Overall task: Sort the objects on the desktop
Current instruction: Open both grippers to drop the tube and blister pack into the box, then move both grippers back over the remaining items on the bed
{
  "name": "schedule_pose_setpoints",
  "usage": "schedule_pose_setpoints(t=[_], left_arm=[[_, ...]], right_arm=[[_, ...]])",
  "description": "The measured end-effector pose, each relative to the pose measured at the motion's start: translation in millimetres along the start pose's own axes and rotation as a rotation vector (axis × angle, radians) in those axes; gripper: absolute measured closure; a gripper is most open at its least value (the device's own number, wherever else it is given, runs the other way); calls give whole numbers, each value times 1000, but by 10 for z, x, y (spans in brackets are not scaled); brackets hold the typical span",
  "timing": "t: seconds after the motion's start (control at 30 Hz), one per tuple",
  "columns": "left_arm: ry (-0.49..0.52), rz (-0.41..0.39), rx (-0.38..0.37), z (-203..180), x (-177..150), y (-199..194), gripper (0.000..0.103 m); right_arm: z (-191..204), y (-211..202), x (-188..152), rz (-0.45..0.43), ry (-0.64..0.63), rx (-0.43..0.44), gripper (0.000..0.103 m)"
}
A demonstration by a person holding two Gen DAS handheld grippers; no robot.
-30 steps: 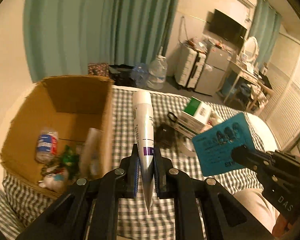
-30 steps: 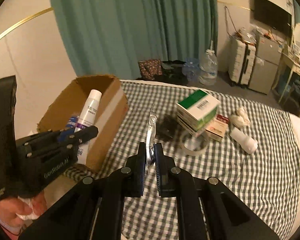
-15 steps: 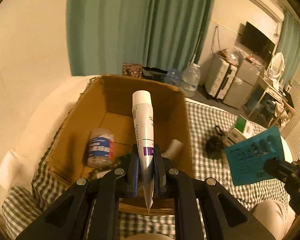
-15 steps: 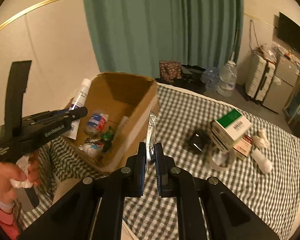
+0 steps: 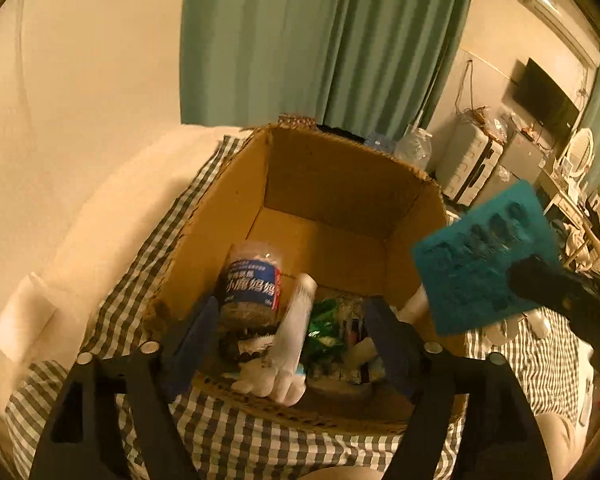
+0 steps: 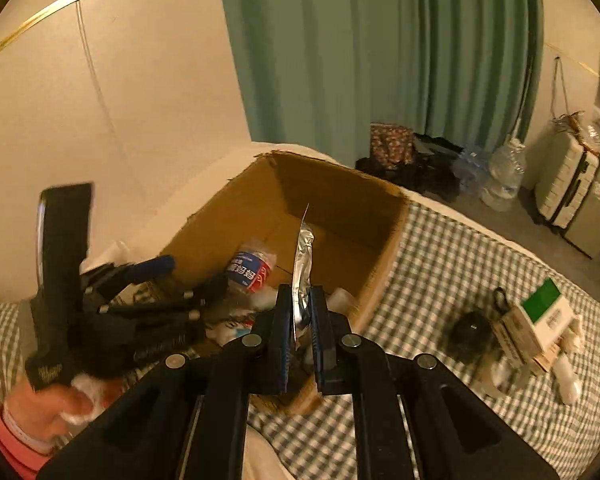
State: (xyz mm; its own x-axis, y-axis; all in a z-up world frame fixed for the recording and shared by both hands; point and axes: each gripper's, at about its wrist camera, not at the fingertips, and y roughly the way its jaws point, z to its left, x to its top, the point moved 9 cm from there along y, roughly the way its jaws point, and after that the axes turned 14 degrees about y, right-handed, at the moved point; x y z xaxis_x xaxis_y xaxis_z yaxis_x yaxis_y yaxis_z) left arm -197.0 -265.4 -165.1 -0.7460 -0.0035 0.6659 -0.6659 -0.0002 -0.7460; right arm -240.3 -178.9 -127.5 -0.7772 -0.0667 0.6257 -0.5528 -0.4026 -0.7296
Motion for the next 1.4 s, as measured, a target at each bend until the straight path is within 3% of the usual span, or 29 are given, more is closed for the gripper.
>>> schedule_pose_setpoints(t=[0.1, 0.17, 0.2, 0.23, 0.33, 0.6, 0.67, 0.73, 0.83, 1.13, 1.4], left_arm=[[-18, 14, 8, 81, -64, 7, 18], [-24, 20, 3, 101, -97, -2, 16], [-25, 20, 7, 110, -107, -16, 16], [-24, 19, 13, 123, -114, -26, 15], [-27, 22, 11, 86, -125, -65, 14], [28, 0, 4, -256, -52, -267, 7], [55, -12, 3, -417, -27, -344, 2], [73, -21, 2, -570, 0, -403, 1], [99, -44, -26, -886, 31, -498, 0], [205, -61, -45, -1710, 7, -579, 0], [267, -13, -106, -2433, -118, -334, 0]], right_arm=[[38, 154, 75, 5, 26, 1, 93], [27, 206, 118, 14, 55, 4, 72], [18, 204, 141, 10, 80, 9, 55], [26, 173, 156, -1, 98, 15, 49], [2, 87, 175, -25, 121, 28, 48], [-356, -189, 9, -45, 158, -47, 48], [-526, -313, -40, -55, 190, -58, 43], [-687, -477, -98, -78, 228, -77, 30], [-975, -772, -181, -130, 269, -119, 20], [-1852, -1457, -550, -215, 327, -265, 11], [-2696, -1683, -969, -211, 458, -338, 11]])
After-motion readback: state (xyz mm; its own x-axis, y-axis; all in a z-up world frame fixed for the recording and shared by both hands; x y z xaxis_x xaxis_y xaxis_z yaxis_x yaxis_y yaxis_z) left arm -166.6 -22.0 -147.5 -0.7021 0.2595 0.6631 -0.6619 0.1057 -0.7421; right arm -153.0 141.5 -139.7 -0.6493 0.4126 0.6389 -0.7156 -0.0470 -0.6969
